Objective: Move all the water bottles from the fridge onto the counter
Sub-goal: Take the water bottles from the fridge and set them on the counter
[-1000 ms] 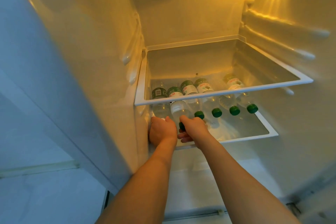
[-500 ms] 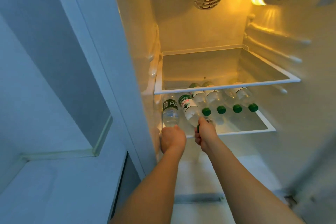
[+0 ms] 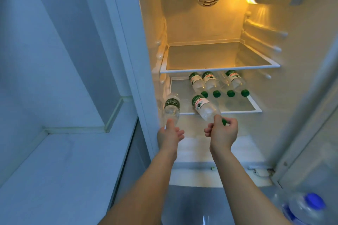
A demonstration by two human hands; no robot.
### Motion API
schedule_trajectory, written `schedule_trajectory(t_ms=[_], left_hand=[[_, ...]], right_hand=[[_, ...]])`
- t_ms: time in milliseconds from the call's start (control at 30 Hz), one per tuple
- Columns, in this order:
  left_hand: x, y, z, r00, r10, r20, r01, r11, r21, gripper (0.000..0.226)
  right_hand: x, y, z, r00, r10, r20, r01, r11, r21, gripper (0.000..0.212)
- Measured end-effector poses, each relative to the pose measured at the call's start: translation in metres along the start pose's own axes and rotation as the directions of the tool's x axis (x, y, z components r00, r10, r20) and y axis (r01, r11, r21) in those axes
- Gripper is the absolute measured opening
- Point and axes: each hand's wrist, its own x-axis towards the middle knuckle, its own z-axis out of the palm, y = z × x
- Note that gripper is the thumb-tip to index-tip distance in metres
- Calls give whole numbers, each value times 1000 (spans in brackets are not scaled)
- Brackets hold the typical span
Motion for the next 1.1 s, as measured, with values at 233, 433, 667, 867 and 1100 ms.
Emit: schedule_trajectory(t_ms=[233, 433, 667, 867, 1100], left_hand=[[-62, 29, -50, 984, 174, -48, -170, 982, 77, 28], [-109, 57, -107, 931, 353, -95, -268, 834, 482, 35], [-127, 64, -176, 847, 518, -120, -149, 447, 882, 36], [-129, 67, -243, 847, 509, -155, -25, 329, 944, 35], [-127, 70, -331, 837, 496, -229, 51, 346, 937, 39]], right_hand=[[-38, -49, -34, 919, -359, 161, 393, 855, -339, 18], [-73, -77, -51, 810, -449, 377, 586, 625, -516, 22], [-121, -63, -22, 740, -263, 619, 658, 471, -587, 25], [-173, -44, 26, 635, -127, 762, 726, 436, -532, 28], [-237, -24, 83, 531, -59, 845, 770, 451, -452, 30]])
